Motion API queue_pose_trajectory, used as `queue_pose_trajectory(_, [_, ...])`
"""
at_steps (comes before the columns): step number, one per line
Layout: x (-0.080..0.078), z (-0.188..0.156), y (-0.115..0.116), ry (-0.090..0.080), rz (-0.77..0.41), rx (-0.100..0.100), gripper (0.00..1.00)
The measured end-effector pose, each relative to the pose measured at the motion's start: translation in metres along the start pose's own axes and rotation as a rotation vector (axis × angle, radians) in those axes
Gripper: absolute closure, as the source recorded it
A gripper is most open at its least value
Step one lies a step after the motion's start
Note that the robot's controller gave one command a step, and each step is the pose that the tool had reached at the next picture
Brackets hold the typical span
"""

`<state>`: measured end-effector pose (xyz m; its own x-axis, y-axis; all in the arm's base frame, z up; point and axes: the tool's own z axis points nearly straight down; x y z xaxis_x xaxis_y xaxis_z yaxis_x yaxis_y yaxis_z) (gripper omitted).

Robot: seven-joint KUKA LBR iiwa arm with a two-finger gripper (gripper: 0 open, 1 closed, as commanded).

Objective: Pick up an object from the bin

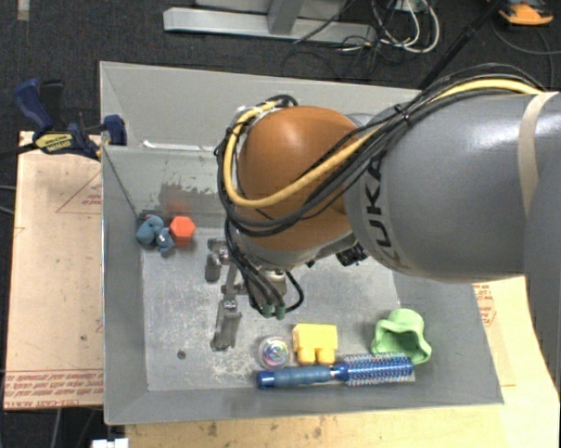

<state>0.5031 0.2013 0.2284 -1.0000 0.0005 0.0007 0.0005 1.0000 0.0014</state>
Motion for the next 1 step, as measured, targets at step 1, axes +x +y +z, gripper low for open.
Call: queue_pose_trajectory(1, [0.0209,0.0861,-0.0350,0.004,-0.218,0.002,0.00])
